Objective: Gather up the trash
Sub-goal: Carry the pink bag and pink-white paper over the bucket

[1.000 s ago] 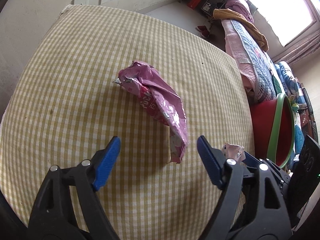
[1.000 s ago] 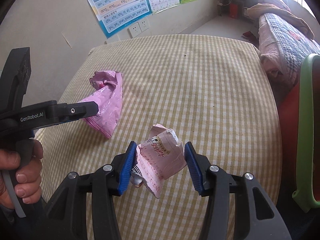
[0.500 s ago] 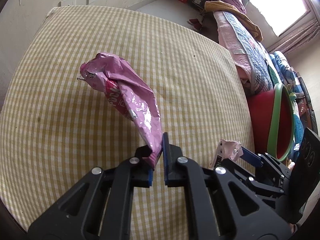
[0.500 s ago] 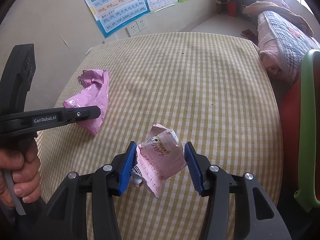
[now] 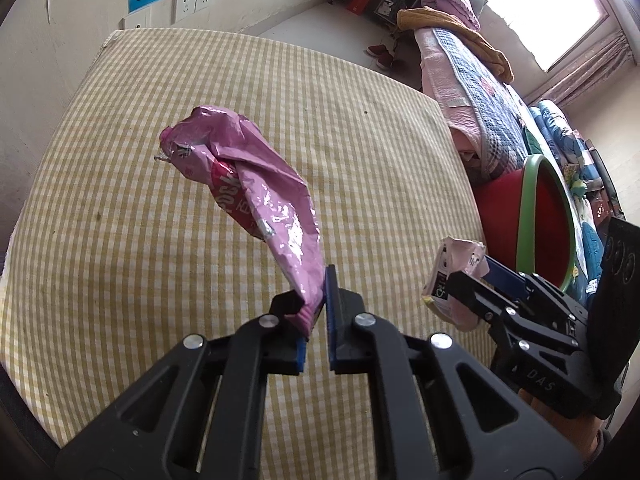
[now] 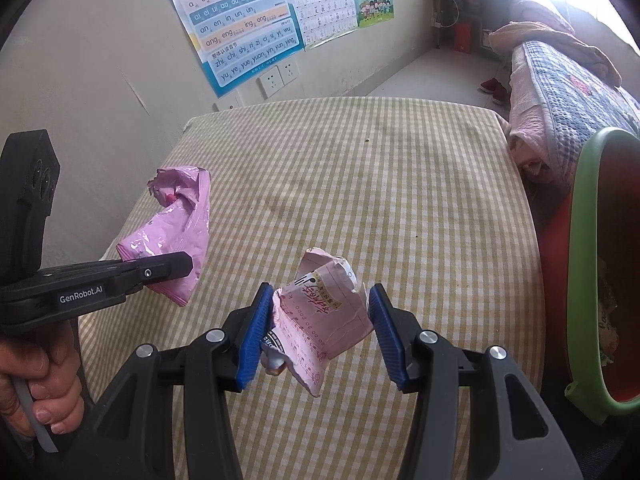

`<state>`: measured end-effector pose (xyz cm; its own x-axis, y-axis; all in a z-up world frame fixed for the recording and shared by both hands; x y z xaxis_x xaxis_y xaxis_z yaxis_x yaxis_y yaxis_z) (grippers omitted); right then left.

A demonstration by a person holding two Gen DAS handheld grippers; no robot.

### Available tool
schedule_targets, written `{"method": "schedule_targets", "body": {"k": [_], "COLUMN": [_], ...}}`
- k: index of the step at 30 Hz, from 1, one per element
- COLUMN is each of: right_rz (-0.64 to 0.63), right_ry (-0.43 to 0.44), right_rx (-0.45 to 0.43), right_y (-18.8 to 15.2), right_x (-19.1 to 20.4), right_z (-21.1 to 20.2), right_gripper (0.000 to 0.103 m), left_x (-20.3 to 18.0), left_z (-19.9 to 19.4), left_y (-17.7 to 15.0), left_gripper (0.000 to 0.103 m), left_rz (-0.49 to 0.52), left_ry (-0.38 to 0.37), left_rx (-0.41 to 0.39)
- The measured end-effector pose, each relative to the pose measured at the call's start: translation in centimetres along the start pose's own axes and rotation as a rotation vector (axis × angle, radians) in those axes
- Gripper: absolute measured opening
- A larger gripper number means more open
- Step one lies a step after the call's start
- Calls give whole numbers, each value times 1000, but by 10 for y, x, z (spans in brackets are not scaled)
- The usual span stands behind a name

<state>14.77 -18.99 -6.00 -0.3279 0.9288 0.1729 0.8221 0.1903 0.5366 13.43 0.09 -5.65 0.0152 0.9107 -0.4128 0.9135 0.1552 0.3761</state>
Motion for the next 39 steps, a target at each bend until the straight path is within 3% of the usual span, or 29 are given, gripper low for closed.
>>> {"method": "schedule_targets", "body": {"k": [19, 39], "right_rz": [22, 157], "right_ry": [-19, -103], "right_rx": [-94, -150], "right_y": [9, 3], "right_x": [-18, -109], "right_z": [-42, -74], "right_gripper": [48, 48], "left_x": [-41, -140], "left_z": [-29, 18], "left_y": [-8, 5], "left_gripper": [7, 7], "left_rz": [69, 231], "left_ry": [-17, -108], "left_rx": [-43, 16]}}
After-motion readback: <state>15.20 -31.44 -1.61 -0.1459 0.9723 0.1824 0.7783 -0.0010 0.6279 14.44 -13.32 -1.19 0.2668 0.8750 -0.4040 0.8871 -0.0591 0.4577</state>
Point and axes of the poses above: each gripper's, at about its wrist camera, not at the fingertips, and z roughly the way its jaws point, x to its left, y to its top, the point moved 4 cm from there along z, roughly the way its jaws point, and after that the axes turned 2 degrees about -y, right-handed, at the moved point
